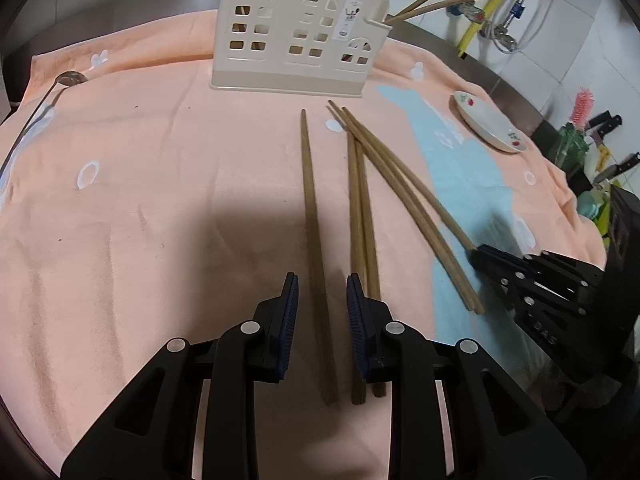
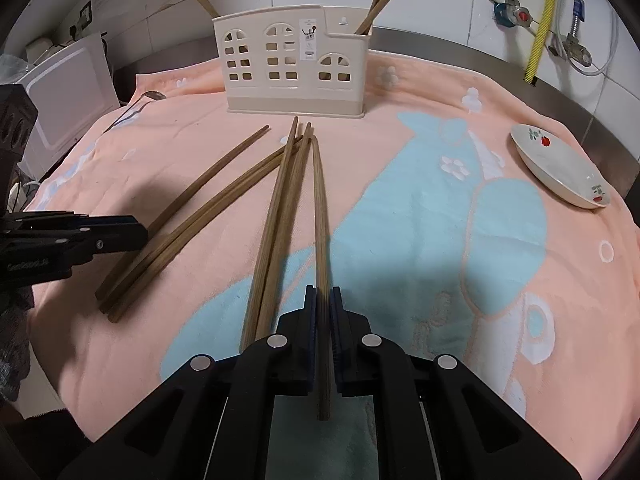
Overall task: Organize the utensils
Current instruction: 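Close the left tool on one chopstick while the right tool grasps another chopstick, then lift the left tool's chopstick into the white holder while the right tool inserts its chopstick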
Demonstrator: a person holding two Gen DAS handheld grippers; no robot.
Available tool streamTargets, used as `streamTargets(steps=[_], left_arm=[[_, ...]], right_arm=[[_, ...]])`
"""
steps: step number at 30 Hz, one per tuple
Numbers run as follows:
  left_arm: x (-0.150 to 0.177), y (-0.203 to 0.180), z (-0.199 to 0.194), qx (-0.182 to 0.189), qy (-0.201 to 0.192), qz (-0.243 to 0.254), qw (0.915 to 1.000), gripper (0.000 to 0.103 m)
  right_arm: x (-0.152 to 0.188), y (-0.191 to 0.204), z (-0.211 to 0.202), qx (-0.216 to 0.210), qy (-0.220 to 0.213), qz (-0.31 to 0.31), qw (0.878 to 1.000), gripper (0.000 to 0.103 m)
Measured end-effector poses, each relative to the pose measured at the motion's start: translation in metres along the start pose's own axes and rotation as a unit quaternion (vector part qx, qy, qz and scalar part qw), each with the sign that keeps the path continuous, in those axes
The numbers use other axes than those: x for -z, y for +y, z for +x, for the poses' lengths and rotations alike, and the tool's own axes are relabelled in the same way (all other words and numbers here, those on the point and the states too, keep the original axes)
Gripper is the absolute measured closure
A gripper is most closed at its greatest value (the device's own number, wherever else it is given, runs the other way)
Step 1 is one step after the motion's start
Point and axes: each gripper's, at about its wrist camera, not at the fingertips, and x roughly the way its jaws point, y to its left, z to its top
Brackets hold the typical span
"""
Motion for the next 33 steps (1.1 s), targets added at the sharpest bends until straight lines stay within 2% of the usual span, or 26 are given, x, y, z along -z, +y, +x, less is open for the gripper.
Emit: streamTargets(steps=[4,9,22,27,33], left_arm=[[0.002,-0.001,0.003,-0.004,0.003,0.005,1.0000,0.079],[0.001,-0.001,0.005,-0.016,0.002,0.005,0.9999,0.089],[0.001,0.002,0.005,-0.005,0.007,0.001,1.0000,0.089],[0.001,-0.001,0.005,-0.018,0.007,0.014,0.9997,0.097],[-0.002,-0.002,-0.006,-0.014,-0.002,0.019,0.9997,0.097]], right_arm=[[0.001,-0.001,0.000,0.000,0.000,0.001,1.000,0.096],[0.001,-0.003,0.002,-0.002,0.000,0.001,1.000,0.096],[0.001,-0.001,0.003,0.004,0.001,-0.002,1.000,0.096],[0.001,-0.001,0.002,0.005,0.001,-0.001,1.000,0.096],[0.000,0.000,-0.010,0.005,-0.012,-0.005,1.000,0.097]])
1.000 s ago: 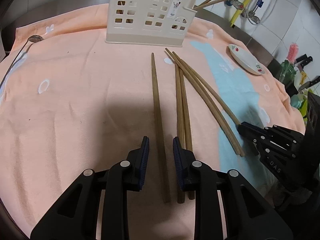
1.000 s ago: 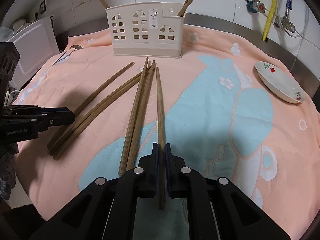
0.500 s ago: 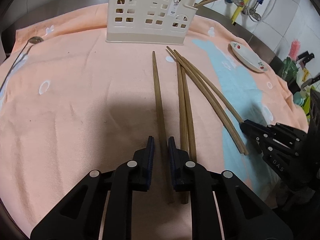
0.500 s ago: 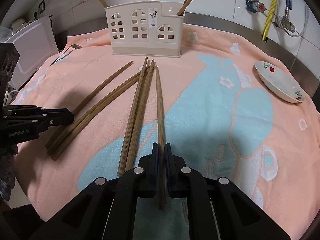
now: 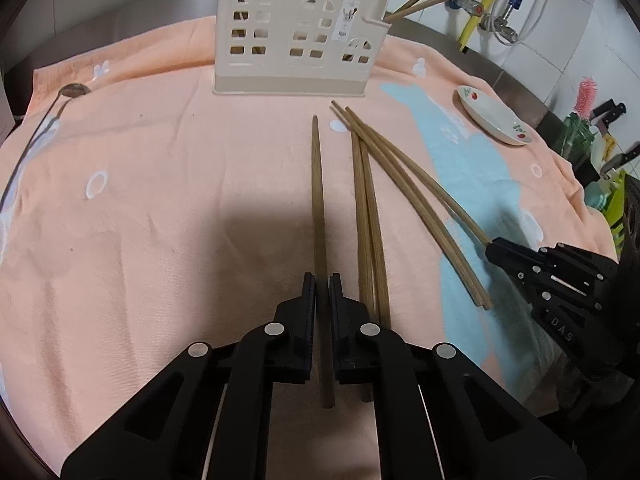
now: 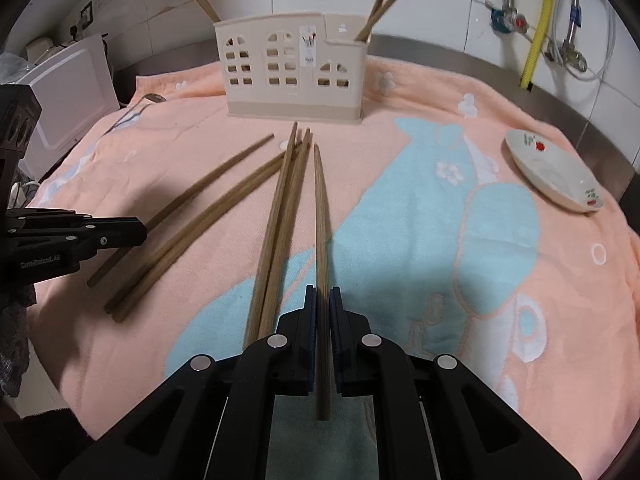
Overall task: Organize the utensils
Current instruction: 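Lift the left tool's chopstick into the white holder while the right tool inserts its chopstick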
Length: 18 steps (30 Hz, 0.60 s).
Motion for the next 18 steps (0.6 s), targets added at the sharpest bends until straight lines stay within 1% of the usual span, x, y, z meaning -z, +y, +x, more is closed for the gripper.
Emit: streamTargets(steps=[5,10,13,18], left_arm=[[-0.006,0.002,-0.020,0.002,-0.022,0.005,0.9997,0.097],[-0.016,0.004,-0.047,0.007,-0.056,0.007,0.9984,0.097],[-0.024,0.002,-0.064,0.011,-0.078,0.014,0.9968,0.097],[-0.038,-0.004,-0.083,0.014,-0.103,0.032,0.9940,0.097]], right_arm=[[-0.014,-0.001,-0.025,0.006,-0.033,-0.007,0.999,0.097],[-0.033,0.001,-0.052,0.011,-0.071,-0.019,0.997,0.097],[-0.045,0.005,-0.063,0.012,-0.087,-0.029,0.996,0.097],[-0.068,0.016,-0.080,0.008,-0.111,-0.048,0.993,0.097]])
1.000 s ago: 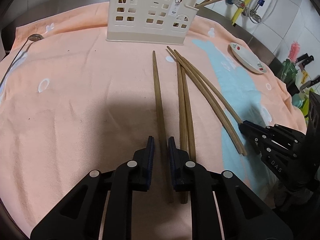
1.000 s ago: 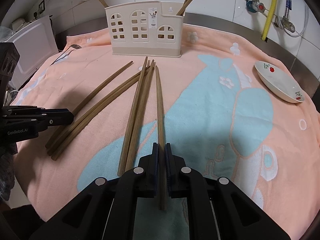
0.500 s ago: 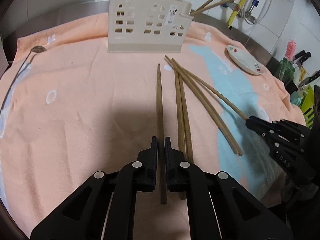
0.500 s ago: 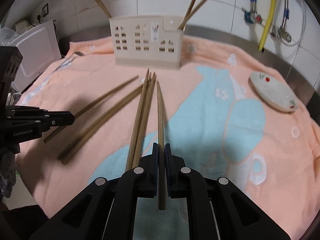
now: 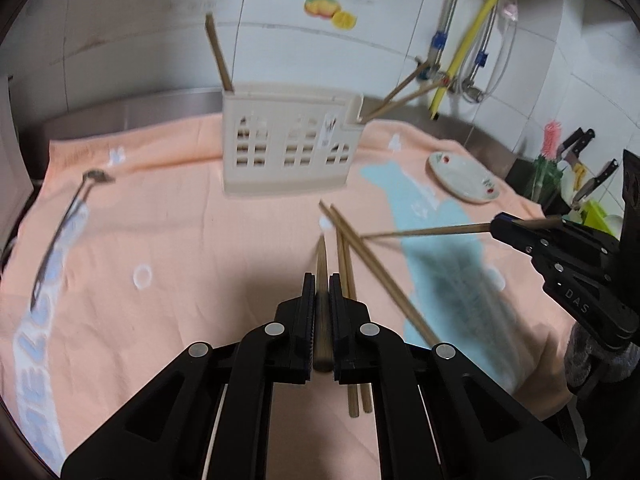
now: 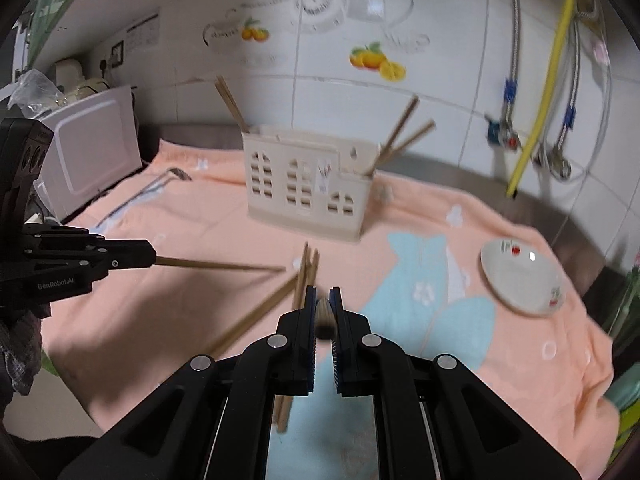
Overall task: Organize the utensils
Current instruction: 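Lift the left tool's chopstick into the white holder while the right tool inserts its chopstick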
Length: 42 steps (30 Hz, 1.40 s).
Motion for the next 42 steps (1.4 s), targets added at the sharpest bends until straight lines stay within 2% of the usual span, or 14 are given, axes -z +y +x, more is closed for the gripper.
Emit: streamTargets(steps=[5,20,32,42], left_arm=[[-0.013,0.001,-0.010,0.007,-0.014,0.014,0.9998,0.097],[-0.032,0.003,-0.012,0.012,-0.016,0.039,0.9990,0.097],[-0.100,-0.002,-0.023,-0.004,-0.045,0.072,0.9964,0.097],[-0.169,-0.014,-0.057,-0.032,-0.119,0.098,0.9875,0.097]], right_arm=[[-0.022,0.006,-0.001,-0.010,-0.006,-0.010,1.000,0.096],[-0.079,0.005,0.008,-0.043,-0.005,-0.012,0.999,0.096],[-0.148,-0.021,-0.008,-0.032,-0.018,-0.016,0.999,0.096],[-0.186,-0.047,-0.011,-0.019,-0.024,-0.003,1.000,0.096]])
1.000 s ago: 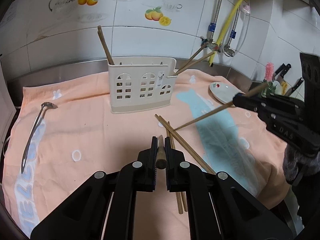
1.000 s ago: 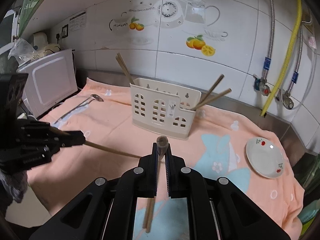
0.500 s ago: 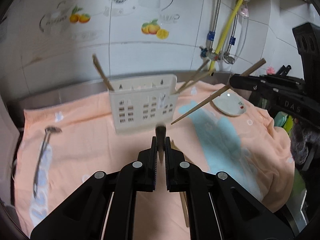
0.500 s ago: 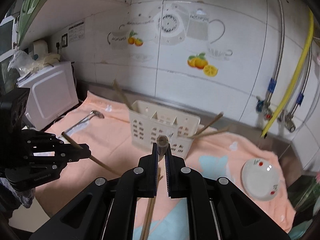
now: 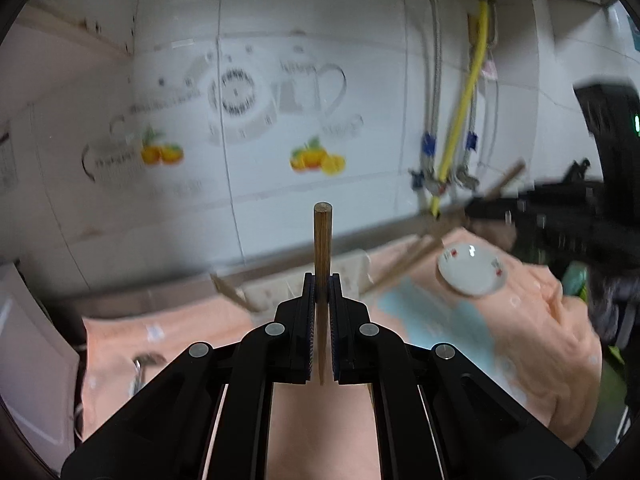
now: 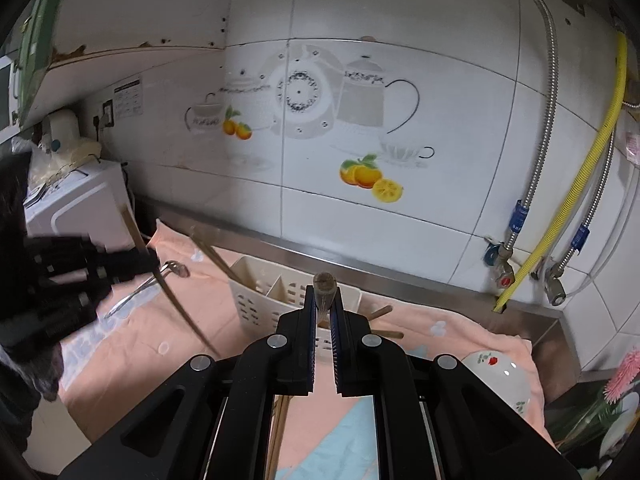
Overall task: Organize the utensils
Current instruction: 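Lift the left tool's chopstick into the white holder while the right tool inserts its chopstick, then open the left tool to release its chopstick while the right tool releases its own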
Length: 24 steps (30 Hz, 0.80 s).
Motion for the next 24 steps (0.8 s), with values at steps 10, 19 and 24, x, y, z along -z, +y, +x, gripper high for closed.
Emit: streamTargets(steps=[10,19,24], left_arm=[[-0.054,0.014,0.019,-0.037,-0.051,-0.017,0.9979,0.097],[-0.051,0.041,0.056,-0.050,-0.056,-0.061,0.9953,0.097],[-0.042,0.054,0.077,-0.048,-0.034,-0.088,0.9943,0.097]], right_arm=[[-0.009,-0.011,0.033,0.007,0.019,0.008,1.000,0.096],[-0.006,-0.011,0.057,0.002,0.037,0.004,0.999,0.096],[-0.004,-0.010,0.069,-0.001,0.048,0.003,0.999,0.096]])
